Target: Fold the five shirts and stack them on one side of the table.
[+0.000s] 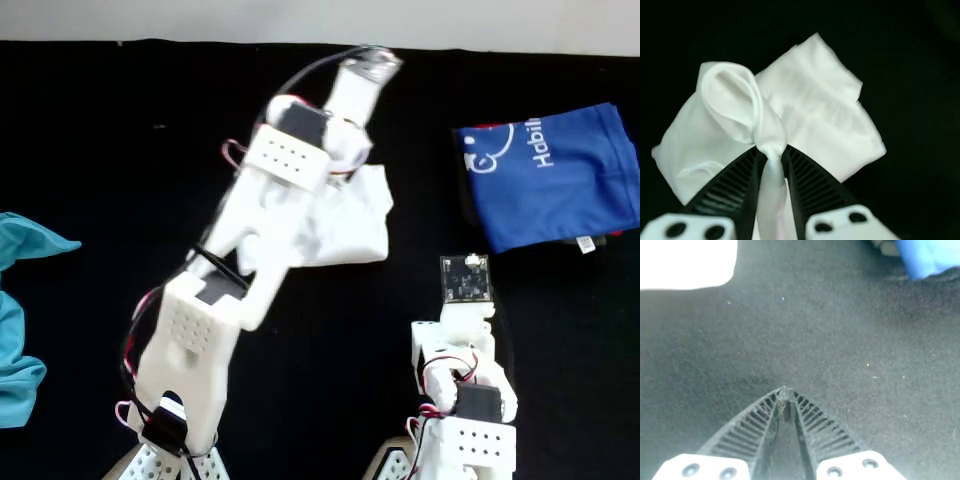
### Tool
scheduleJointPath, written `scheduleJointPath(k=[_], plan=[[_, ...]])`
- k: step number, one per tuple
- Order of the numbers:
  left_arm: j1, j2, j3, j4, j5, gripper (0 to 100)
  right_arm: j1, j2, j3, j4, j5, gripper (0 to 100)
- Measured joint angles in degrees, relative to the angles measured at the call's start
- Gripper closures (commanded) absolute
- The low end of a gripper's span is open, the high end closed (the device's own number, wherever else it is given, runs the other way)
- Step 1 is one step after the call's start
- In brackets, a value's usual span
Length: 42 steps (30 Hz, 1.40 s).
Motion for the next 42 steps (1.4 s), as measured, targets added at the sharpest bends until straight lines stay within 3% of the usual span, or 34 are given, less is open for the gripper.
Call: scheduleJointPath(k=[5,8,12,19,23,32,38,42], plan=[[1.76,0.79,0.00,-7.03,4.66,88,-0.44,-1.32,0.00,0.88,0.00,99.2],[1.49,0.79,0.00,-7.65,10.81,88,-0.44,-1.32,0.00,0.88,0.00,99.2],[-0.70,0.79,0.00,-7.47,12.57,88,-0.44,-1.32,0.00,0.88,0.00,99.2],[-9.49,3.25,-0.09,5.01,10.81,88,-0.44,-1.32,0.00,0.88,0.00,99.2],[-10.29,8.79,-0.09,11.52,8.62,88,-0.44,-1.32,0.00,0.88,0.00,99.2],[-3.78,12.48,-0.79,13.63,8.44,88,-0.44,-1.67,0.00,0.88,0.00,99.2],[5.36,12.13,-8.88,19.16,8.44,88,-0.44,-1.67,0.00,0.88,0.00,99.2],[6.51,10.55,-15.30,21.36,8.44,88,-0.44,-1.67,0.00,0.88,0.00,99.2]])
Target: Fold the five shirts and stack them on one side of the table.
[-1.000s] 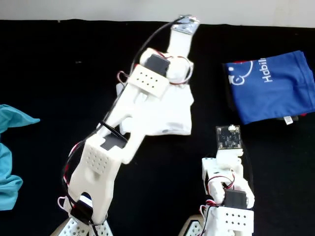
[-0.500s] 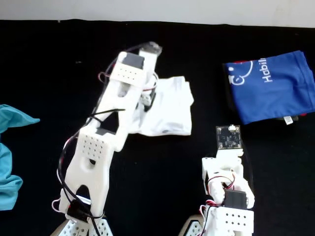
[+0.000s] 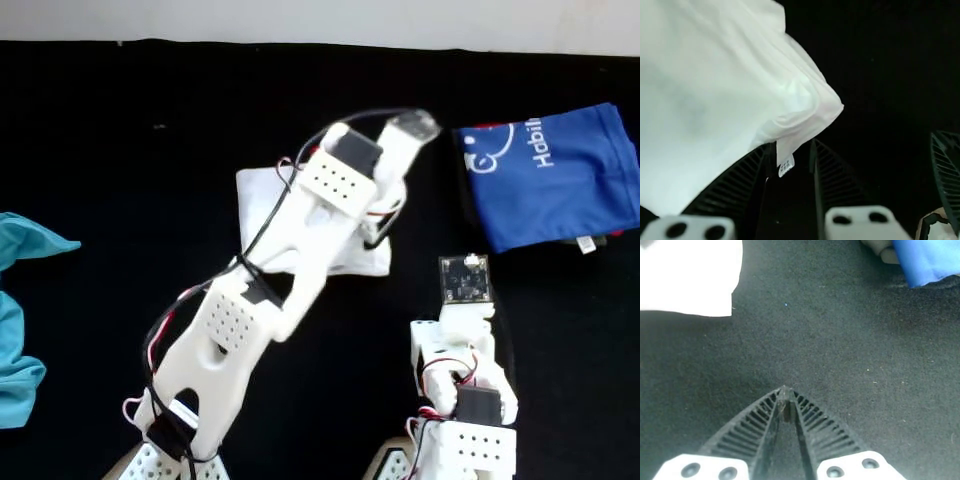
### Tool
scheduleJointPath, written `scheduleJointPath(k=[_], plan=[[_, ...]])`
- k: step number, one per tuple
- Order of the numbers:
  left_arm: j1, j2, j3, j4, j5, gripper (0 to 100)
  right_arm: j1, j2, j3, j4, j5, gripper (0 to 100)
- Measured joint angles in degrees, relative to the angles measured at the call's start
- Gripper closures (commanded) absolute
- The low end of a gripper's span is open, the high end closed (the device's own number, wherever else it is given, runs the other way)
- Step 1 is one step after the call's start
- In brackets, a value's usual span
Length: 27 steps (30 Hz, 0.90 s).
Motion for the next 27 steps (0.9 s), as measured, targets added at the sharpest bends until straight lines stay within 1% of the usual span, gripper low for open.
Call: scheduleJointPath(k=[4,8,12,15,23,27], plan=[[-2.37,-0.26,-3.60,0.26,0.00,88,0.00,0.00,0.00,0.00,0.00,99.2],[-5.98,0.26,-2.99,-0.18,0.00,88,0.00,0.00,0.00,0.00,0.00,99.2],[-6.59,4.48,-2.64,-0.44,0.00,88,0.00,0.00,0.00,0.00,0.00,99.2],[-4.84,7.47,-2.64,-0.44,0.00,88,0.00,0.00,0.00,0.00,0.00,99.1],[3.60,7.47,-2.64,1.23,0.00,88,0.00,0.00,0.00,-0.09,0.00,99.1],[4.13,4.75,-2.64,1.49,0.00,88,0.00,0.00,0.00,-0.09,0.00,99.1]])
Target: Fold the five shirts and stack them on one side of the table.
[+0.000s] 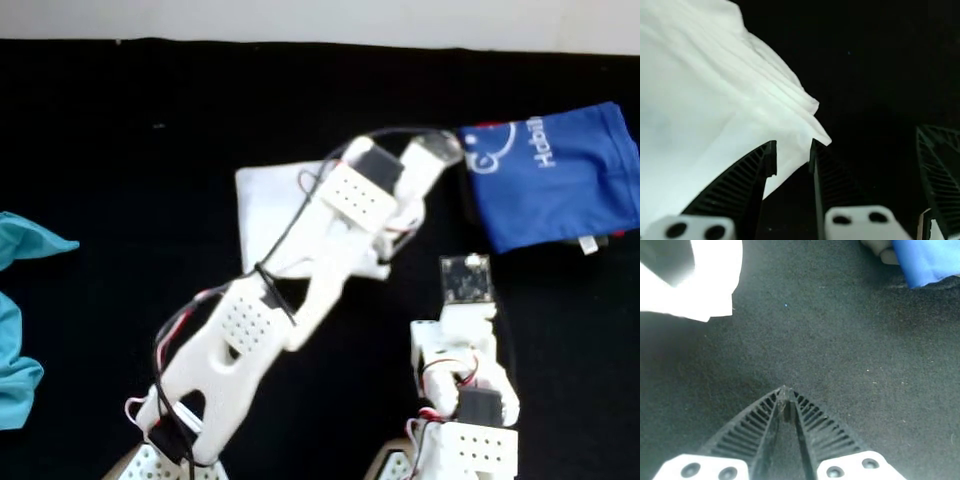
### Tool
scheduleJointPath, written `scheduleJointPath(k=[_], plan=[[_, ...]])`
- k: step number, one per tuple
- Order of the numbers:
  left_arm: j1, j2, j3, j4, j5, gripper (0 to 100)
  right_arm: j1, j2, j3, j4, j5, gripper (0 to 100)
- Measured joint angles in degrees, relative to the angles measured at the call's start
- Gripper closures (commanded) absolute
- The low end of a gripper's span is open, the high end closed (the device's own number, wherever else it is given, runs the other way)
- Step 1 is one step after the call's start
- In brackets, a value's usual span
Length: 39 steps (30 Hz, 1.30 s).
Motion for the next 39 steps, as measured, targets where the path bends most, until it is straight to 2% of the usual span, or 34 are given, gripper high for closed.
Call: scheduleJointPath(k=[6,10,21,26,32,39], plan=[[-5.98,-1.76,0.18,0.00,0.00,88,0.00,0.00,0.00,0.00,0.00,99.1],[-9.05,1.76,0.09,-1.49,0.00,88,0.00,0.00,0.00,0.00,0.00,99.1],[-6.24,6.59,0.18,-16.70,0.00,88,0.00,0.00,0.00,0.00,0.00,99.1],[-5.63,6.59,0.18,-20.40,0.00,88,0.00,0.00,0.00,0.00,0.00,99.1],[-6.33,6.15,-6.77,-17.49,0.00,88,0.00,0.00,0.00,0.00,0.00,99.0],[-9.41,1.32,-20.22,-1.14,0.00,88,0.00,0.00,0.00,0.00,0.00,99.0]])
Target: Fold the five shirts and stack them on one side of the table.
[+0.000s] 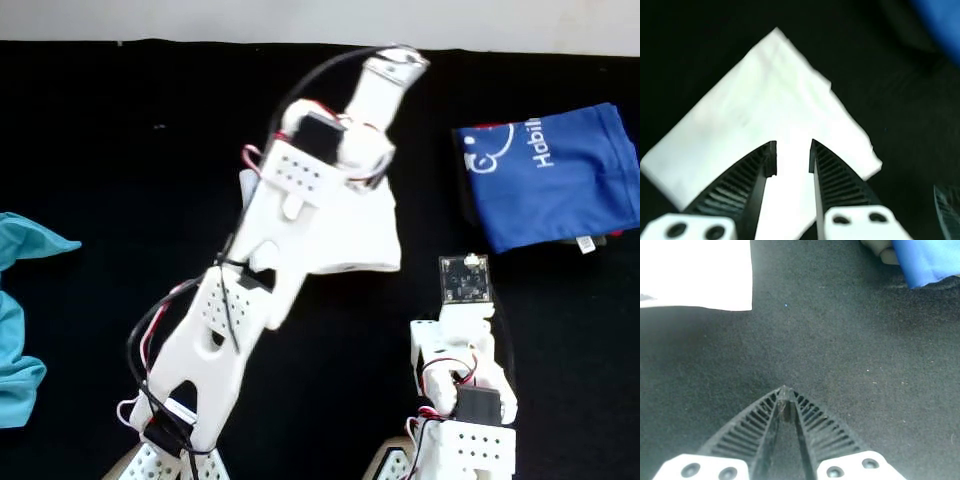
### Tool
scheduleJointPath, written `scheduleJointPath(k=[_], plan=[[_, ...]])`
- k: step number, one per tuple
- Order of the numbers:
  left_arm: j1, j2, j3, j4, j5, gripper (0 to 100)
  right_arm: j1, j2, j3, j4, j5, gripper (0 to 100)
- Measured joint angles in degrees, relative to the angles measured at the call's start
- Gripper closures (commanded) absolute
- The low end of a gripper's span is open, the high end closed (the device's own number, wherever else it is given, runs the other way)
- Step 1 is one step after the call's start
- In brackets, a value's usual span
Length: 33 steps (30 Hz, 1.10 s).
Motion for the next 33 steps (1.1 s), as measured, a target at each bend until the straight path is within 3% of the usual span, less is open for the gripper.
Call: scheduleJointPath(k=[8,14,25,33], plan=[[-10.20,-5.80,-1.05,3.08,0.00,88,0.00,0.00,0.00,0.00,0.00,99.0],[-17.41,-21.10,11.69,3.52,0.00,88,0.00,0.00,0.00,0.00,0.00,99.0],[-28.40,-50.99,70.59,1.23,0.00,88,-1.05,0.00,0.00,0.00,0.00,99.0],[-39.21,-62.68,112.70,-23.38,0.00,88,-1.05,0.00,0.00,0.00,0.00,99.0]])
